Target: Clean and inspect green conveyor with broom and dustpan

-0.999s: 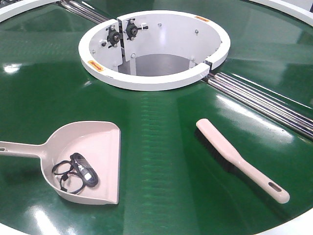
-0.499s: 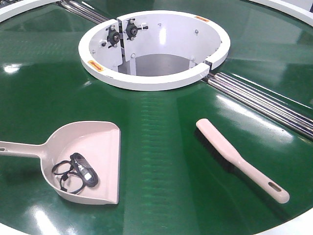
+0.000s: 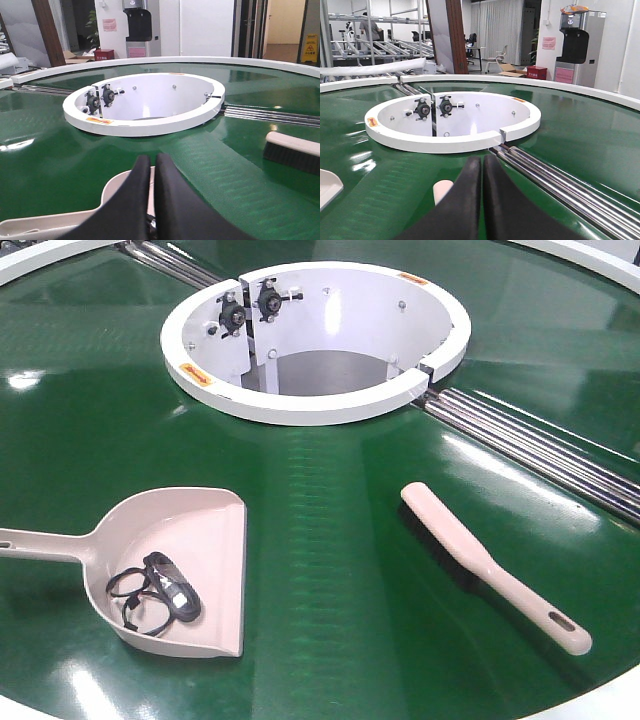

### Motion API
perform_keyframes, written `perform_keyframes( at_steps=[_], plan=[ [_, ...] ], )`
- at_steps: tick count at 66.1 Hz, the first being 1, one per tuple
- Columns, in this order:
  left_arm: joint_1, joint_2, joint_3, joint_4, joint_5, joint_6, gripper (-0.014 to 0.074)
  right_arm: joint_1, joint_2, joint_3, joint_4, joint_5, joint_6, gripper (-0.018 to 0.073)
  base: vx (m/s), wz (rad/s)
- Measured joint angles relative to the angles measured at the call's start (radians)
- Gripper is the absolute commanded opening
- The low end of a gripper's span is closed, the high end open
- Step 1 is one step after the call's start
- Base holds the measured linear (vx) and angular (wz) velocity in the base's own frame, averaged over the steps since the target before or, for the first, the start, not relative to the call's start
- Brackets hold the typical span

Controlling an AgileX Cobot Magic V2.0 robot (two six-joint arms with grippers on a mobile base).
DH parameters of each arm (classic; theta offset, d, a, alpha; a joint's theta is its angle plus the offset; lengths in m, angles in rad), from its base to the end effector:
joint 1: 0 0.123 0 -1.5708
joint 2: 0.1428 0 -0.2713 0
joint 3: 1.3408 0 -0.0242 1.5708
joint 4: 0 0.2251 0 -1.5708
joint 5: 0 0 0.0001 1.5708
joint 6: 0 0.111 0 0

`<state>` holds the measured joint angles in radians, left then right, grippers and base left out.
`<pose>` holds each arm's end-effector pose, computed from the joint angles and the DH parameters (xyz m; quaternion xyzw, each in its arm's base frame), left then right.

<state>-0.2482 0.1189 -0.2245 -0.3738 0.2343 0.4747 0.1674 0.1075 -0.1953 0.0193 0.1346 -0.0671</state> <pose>0.0605 -0.0251 0.2571 0.1567 0.6988 -0.0784 0.6935 0.0646 0.0112 0.2576 -0.0754 0.6886 0.0439 0.7199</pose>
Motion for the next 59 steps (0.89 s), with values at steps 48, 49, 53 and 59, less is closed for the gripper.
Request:
perform_keyframes(
  at_steps=[48, 49, 53, 59],
  plan=[
    [0.152, -0.123, 0.253, 0.405, -0.200, -0.445, -0.0007, 0.000, 0.000, 0.000, 0.000, 0.000, 0.000, -0.0008, 0.00, 0.00],
    [0.155, -0.126, 0.253, 0.406, -0.197, -0.445, -0.0007, 0.000, 0.000, 0.000, 0.000, -0.001, 0.000, -0.0008, 0.00, 0.00],
    [0.163, -0.131, 0.253, 0.407, -0.182, -0.445, -0.0007, 0.000, 0.000, 0.000, 0.000, 0.004, 0.000, -0.0008, 0.00, 0.00],
    [0.165, -0.131, 0.253, 0.408, -0.174, -0.445, -0.0007, 0.000, 0.000, 0.000, 0.001, 0.004, 0.000, -0.0008, 0.00, 0.00]
  ],
)
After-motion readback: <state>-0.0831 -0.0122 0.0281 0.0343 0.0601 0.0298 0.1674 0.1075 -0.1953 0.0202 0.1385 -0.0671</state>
